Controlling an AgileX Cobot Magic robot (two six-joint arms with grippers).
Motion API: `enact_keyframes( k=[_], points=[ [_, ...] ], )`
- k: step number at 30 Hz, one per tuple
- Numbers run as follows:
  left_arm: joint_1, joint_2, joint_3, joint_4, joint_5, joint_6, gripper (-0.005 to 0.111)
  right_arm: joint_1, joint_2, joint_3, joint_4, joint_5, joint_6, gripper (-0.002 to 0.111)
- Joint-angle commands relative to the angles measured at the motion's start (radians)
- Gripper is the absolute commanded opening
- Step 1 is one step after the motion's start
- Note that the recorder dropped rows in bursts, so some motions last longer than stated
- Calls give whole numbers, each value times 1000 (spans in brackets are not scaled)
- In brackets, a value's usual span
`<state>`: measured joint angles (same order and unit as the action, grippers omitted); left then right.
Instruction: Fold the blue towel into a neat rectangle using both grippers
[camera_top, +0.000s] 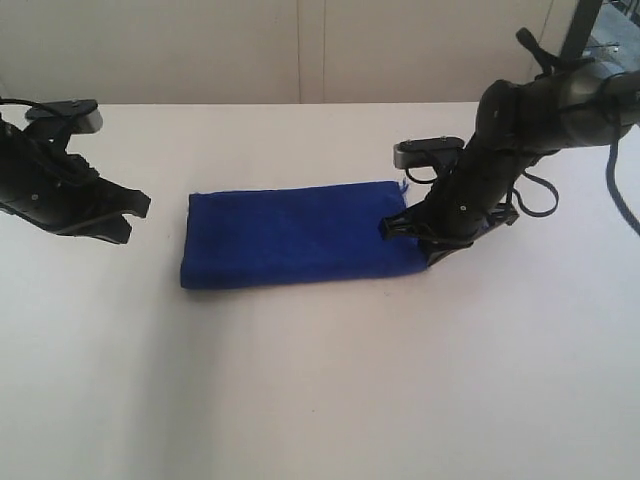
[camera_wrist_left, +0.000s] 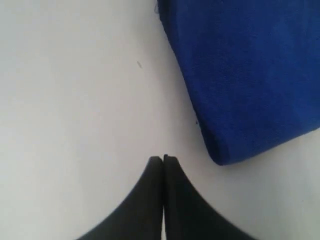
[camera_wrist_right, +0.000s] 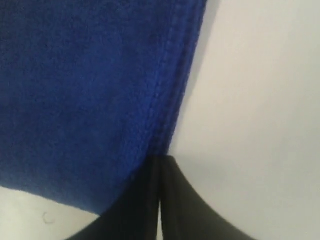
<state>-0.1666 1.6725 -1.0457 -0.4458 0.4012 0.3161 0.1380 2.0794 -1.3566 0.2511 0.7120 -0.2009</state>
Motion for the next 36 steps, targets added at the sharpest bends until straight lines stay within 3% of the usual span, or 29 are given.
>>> enact_keyframes(
  k=[1, 18, 24, 27, 31, 36],
  points=[
    [-4, -10, 9, -2, 11, -3, 0, 26, -7, 11, -3, 20, 22, 0],
    [-4, -10, 9, -2, -4, -3, 0, 41, -7, 11, 20, 58, 48, 0],
    [-2, -15, 9, 36, -16, -3, 0, 12, -43, 9, -66, 32, 102, 0],
    [48, -67, 9, 36, -12, -9, 0, -50, -134, 9, -72, 17, 120, 0],
    [143, -161, 9, 35, 101, -24, 0, -101, -279, 48, -72, 9, 118, 0],
    [155, -249, 9, 45, 205, -22, 0, -110, -454, 198, -66, -63, 118, 0]
  ],
)
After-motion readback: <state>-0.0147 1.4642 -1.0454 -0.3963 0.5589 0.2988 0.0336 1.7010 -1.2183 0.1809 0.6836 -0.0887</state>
